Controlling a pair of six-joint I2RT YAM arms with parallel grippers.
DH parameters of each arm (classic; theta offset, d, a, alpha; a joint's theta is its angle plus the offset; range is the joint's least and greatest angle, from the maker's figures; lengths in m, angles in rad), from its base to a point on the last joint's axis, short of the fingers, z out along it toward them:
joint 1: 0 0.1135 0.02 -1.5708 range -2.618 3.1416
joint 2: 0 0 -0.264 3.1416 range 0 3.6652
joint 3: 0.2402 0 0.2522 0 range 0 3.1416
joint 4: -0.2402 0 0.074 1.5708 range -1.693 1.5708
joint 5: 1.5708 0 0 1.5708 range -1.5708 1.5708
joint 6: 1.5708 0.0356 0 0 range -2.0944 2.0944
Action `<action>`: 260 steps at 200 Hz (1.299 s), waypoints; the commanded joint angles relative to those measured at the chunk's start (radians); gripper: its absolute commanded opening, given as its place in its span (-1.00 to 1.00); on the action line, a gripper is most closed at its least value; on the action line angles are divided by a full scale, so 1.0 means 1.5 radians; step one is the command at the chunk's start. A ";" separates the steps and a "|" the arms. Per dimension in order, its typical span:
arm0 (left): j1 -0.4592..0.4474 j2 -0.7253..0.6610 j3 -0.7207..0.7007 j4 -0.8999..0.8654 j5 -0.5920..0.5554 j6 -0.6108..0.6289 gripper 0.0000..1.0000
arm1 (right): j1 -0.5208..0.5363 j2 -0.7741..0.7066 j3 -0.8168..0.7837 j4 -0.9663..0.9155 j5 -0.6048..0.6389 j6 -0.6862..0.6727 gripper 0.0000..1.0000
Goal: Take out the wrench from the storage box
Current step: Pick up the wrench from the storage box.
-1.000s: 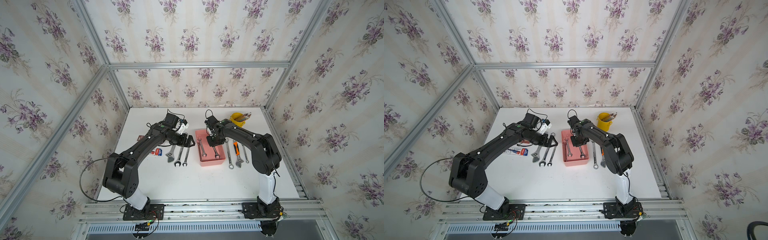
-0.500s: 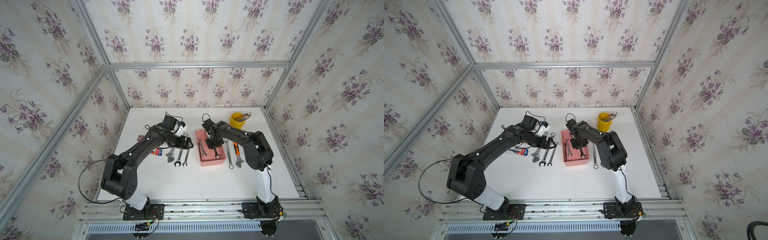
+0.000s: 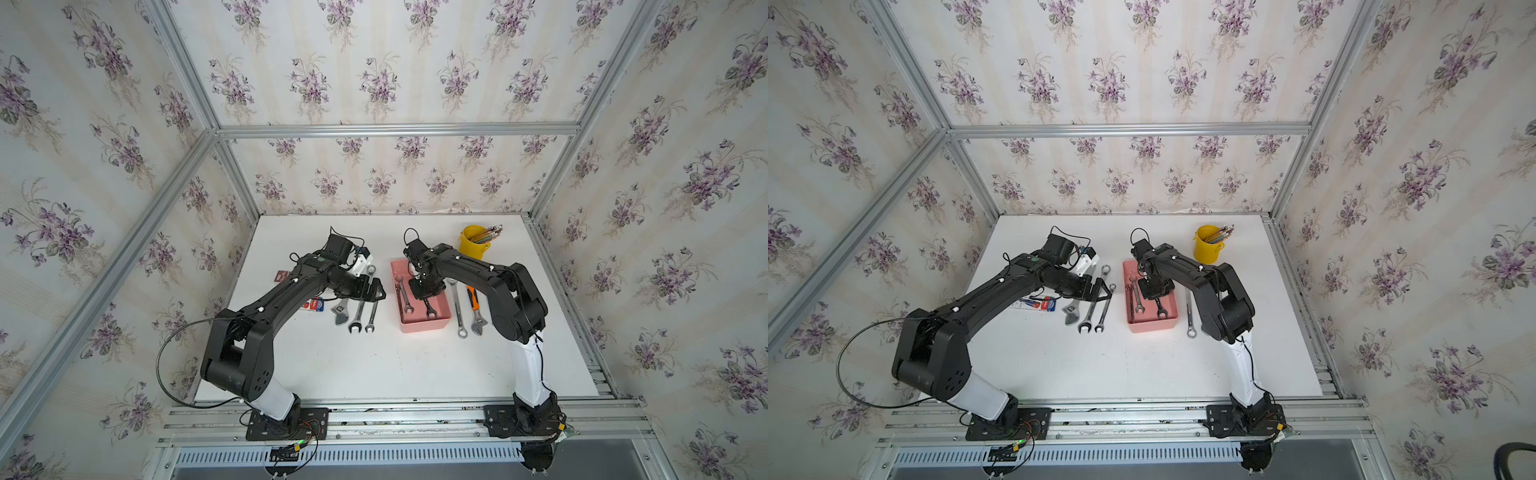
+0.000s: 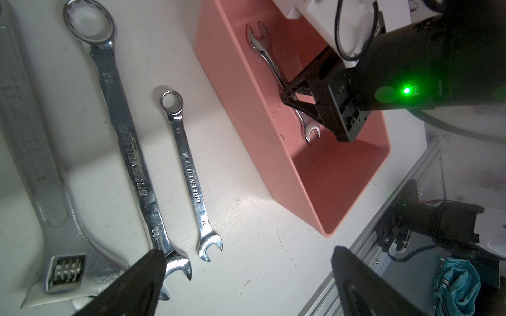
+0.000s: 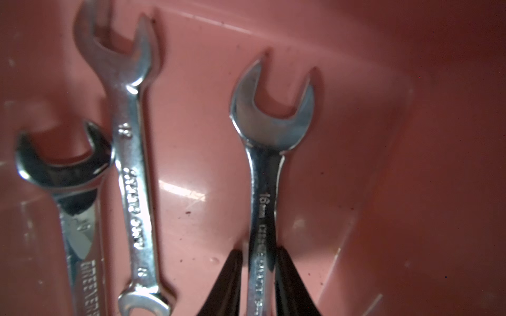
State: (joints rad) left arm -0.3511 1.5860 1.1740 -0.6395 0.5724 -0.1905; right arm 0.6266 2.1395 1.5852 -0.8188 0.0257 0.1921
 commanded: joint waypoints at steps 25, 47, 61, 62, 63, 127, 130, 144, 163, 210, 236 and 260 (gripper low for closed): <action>0.000 -0.003 -0.008 0.019 0.013 0.005 0.98 | 0.010 0.013 -0.036 -0.033 -0.018 0.020 -0.42; 0.000 -0.003 -0.013 0.022 0.015 0.005 0.98 | 0.010 0.026 -0.037 -0.040 -0.012 0.019 -0.49; 0.000 -0.003 -0.014 0.022 0.017 0.006 0.98 | 0.011 0.038 -0.037 -0.044 -0.008 0.018 -0.61; 0.001 -0.004 -0.015 0.022 0.016 0.006 0.98 | 0.011 0.039 -0.037 -0.044 -0.007 0.017 -0.62; 0.000 -0.003 -0.014 0.022 0.016 0.006 0.98 | 0.011 0.039 -0.037 -0.044 -0.006 0.017 -0.62; 0.004 -0.008 -0.015 0.021 0.017 0.009 0.98 | 0.017 0.017 0.011 -0.051 0.017 0.016 -1.00; 0.004 -0.006 -0.015 0.021 0.018 0.008 0.98 | 0.017 0.013 0.016 -0.052 0.018 0.016 -1.00; 0.005 -0.004 -0.010 0.021 0.017 0.011 0.98 | 0.018 0.003 0.042 -0.061 0.023 0.018 -1.00; 0.005 -0.003 -0.007 0.020 0.018 0.011 0.98 | 0.018 -0.012 0.066 -0.072 0.026 0.020 -1.00; 0.005 -0.003 -0.004 0.019 0.020 0.012 0.98 | 0.018 -0.037 0.099 -0.096 0.022 0.025 -1.00; 0.006 -0.004 -0.004 0.018 0.021 0.011 0.98 | 0.018 -0.058 0.105 -0.111 0.032 0.024 -1.00; 0.005 -0.003 -0.002 0.022 0.026 0.006 0.98 | 0.015 -0.078 0.106 -0.129 0.043 0.020 -1.00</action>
State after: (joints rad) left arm -0.3447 1.5814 1.1614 -0.6106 0.5945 -0.1902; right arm 0.6537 2.0506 1.7393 -0.9691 0.0620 0.2279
